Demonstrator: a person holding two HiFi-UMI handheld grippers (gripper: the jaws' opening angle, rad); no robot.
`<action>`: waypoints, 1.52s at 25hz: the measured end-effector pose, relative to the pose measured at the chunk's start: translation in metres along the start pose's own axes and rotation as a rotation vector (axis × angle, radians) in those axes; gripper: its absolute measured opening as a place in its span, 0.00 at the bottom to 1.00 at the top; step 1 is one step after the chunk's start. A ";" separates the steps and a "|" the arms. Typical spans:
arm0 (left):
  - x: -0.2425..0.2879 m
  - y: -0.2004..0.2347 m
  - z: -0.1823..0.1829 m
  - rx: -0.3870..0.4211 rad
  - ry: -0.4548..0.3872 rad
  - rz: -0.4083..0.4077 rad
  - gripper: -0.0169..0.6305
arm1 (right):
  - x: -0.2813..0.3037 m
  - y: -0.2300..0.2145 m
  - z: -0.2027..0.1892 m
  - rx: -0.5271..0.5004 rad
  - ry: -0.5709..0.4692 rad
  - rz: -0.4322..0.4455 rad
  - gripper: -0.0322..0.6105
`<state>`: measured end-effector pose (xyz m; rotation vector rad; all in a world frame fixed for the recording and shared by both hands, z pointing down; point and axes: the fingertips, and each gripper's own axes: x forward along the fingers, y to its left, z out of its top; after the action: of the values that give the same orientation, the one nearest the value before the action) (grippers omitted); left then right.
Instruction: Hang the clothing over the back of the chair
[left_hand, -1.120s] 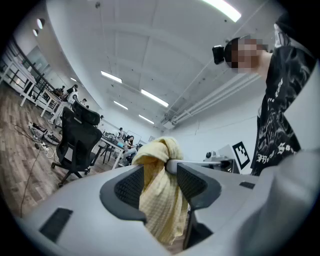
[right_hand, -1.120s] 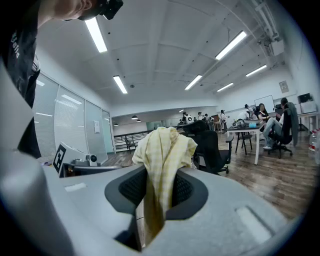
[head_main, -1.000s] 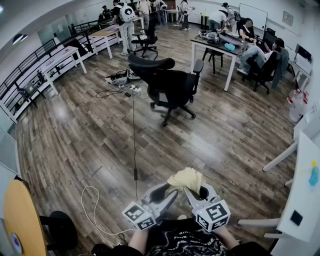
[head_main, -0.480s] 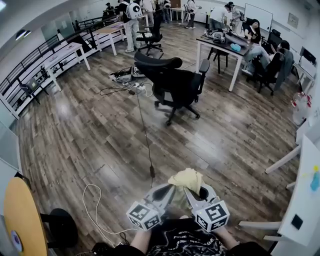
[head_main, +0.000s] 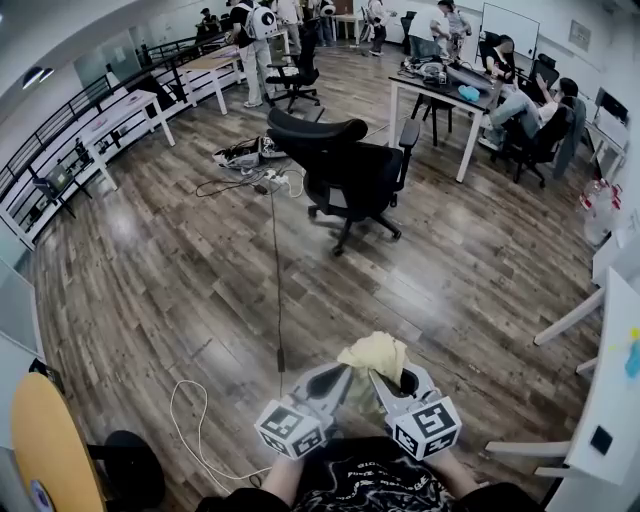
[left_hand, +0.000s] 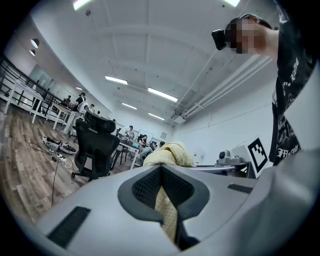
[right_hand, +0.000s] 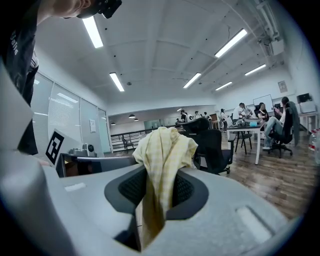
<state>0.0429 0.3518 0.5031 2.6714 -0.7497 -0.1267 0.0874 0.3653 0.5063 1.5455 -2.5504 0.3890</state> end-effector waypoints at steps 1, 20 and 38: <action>0.001 0.006 0.002 0.006 0.004 -0.002 0.04 | 0.006 -0.001 0.002 -0.002 -0.003 -0.013 0.19; 0.006 0.110 0.033 0.032 0.057 -0.037 0.04 | 0.113 0.006 0.021 0.001 0.003 -0.156 0.19; -0.011 0.149 0.038 -0.018 0.038 -0.026 0.04 | 0.152 0.024 0.012 -0.016 0.054 -0.136 0.19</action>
<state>-0.0457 0.2269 0.5223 2.6590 -0.6992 -0.0892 -0.0046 0.2432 0.5287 1.6676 -2.3856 0.3866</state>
